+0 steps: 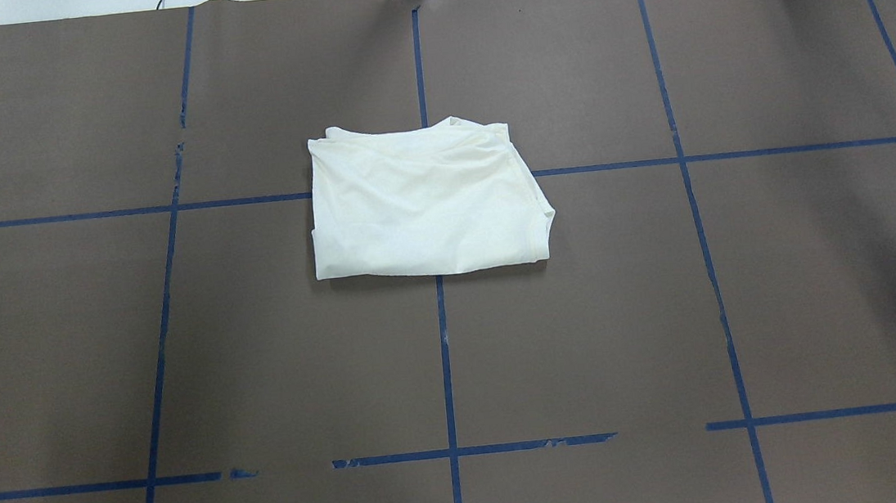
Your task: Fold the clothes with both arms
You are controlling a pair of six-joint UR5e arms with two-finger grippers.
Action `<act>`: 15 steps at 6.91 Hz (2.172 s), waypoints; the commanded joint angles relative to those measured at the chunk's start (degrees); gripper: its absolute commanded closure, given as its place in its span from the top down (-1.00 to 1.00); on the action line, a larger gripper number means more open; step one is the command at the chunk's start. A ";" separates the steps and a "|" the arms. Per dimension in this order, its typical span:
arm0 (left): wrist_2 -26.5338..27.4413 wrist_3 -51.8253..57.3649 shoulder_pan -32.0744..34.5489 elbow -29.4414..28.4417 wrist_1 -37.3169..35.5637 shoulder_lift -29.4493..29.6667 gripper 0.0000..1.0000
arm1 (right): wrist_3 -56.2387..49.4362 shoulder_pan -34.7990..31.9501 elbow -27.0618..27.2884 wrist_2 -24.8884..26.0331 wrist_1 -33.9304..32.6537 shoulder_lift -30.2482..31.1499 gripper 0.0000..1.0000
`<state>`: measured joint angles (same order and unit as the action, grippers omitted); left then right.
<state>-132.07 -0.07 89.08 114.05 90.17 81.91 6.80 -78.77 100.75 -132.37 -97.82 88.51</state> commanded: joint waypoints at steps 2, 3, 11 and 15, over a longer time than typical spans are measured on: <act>-1.51 0.16 0.30 2.22 -0.52 -0.96 1.00 | -0.38 -3.64 -0.30 -3.24 -0.01 1.58 1.00; -1.43 0.16 0.13 1.71 -0.95 -0.88 1.00 | -0.38 -3.93 -0.21 -3.16 0.08 1.40 1.00; -1.61 0.33 0.21 3.81 -5.09 -0.88 1.00 | -0.47 -5.78 1.46 -2.19 0.17 1.84 1.00; -1.61 0.42 0.04 3.11 -4.91 -0.53 1.00 | 0.05 -5.78 1.64 -2.28 0.08 1.40 1.00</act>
